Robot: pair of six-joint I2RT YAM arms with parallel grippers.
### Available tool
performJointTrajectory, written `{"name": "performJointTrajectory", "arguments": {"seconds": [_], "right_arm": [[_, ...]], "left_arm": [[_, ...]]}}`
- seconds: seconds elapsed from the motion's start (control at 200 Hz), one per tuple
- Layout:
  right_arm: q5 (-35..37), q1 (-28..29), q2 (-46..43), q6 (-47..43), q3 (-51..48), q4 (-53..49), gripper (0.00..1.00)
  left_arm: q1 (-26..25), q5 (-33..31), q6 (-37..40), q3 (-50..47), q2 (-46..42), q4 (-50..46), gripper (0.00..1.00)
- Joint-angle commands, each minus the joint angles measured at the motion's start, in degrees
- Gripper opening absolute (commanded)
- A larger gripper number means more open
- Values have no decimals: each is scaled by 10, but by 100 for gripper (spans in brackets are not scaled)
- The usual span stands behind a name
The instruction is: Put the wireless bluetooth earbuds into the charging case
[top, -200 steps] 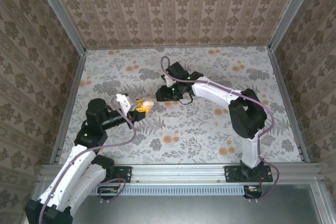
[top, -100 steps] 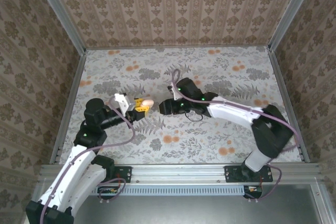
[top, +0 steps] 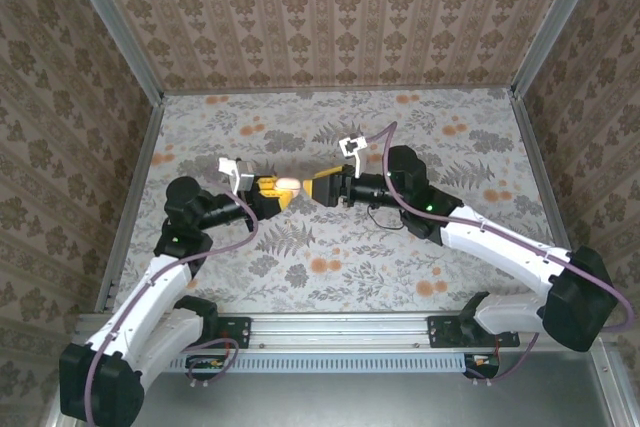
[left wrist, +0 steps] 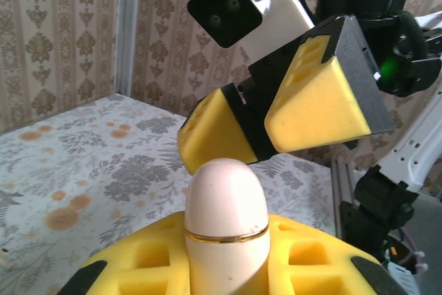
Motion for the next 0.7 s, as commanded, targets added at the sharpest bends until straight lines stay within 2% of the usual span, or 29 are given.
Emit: {"name": "performJointTrajectory", "arguments": {"seconds": [0.0,0.46,0.695], "right_arm": [[-40,2,12,-10,24,16,65],[-65,9,28,-44,45,-13,67],[-41,9,43,-70,58,-65,67]], "left_arm": [[-6,33,-34,14,1,43,0],[-33,31,-37,35,26,44,0],[-41,34,-37,43,29,44,0]]}}
